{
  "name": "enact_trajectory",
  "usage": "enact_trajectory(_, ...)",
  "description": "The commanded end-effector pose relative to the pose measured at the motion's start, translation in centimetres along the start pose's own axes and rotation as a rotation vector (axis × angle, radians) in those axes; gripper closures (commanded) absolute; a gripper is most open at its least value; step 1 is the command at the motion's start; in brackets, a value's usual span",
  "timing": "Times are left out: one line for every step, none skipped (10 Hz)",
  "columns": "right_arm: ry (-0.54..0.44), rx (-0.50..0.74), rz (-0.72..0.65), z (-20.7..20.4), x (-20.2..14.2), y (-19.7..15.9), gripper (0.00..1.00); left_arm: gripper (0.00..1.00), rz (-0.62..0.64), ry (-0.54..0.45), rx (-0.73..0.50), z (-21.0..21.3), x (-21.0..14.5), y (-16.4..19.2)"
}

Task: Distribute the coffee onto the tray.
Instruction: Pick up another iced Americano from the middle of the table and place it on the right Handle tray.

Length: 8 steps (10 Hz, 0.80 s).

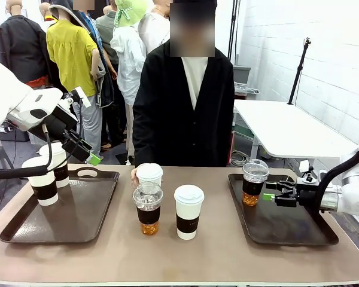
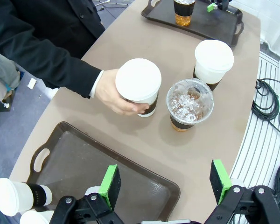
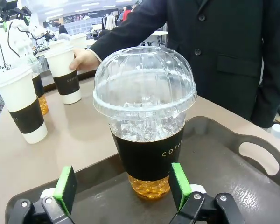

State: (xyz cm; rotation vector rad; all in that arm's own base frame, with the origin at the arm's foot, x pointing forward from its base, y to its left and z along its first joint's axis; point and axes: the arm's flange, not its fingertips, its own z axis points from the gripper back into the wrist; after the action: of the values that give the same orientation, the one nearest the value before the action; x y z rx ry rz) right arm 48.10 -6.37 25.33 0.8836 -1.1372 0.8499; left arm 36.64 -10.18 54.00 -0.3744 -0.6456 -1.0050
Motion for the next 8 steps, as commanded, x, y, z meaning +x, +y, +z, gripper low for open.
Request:
enact_trajectory(0.0,0.0,0.0,0.0,0.0,0.0,0.0,0.0,-0.005,-0.004,-0.01,0.1,-0.1,0.2)
enact_trajectory(0.005,0.0,0.002,0.3,0.2,0.9,0.0,0.0,-0.005,-0.004,-0.01,0.1,-0.1,0.2)
enact_trajectory(0.013,-0.003,0.003,0.6,0.2,1.6,0.0,0.0,-0.005,-0.004,-0.01,0.1,-0.1,0.2)
enact_trajectory(0.01,-0.004,-0.001,0.7,-0.1,2.6,0.0,0.0,-0.005,-0.004,-0.01,0.1,-0.1,0.2)
enact_trajectory(0.012,-0.008,-0.004,0.8,0.1,3.7,0.0,0.0,-0.005,-0.004,-0.01,0.1,-0.1,0.2)
enact_trajectory(0.013,0.0,-0.005,1.0,0.2,4.3,0.0,0.0,-0.005,-0.004,-0.01,0.1,-0.1,0.2)
enact_trajectory(0.021,0.01,-0.021,0.8,0.3,5.5,0.0,0.0,-0.005,-0.004,-0.01,0.1,-0.1,0.2)
enact_trajectory(0.018,0.022,-0.028,0.6,0.4,7.0,0.0,0.0,-0.005,-0.004,-0.01,0.1,-0.1,0.2)
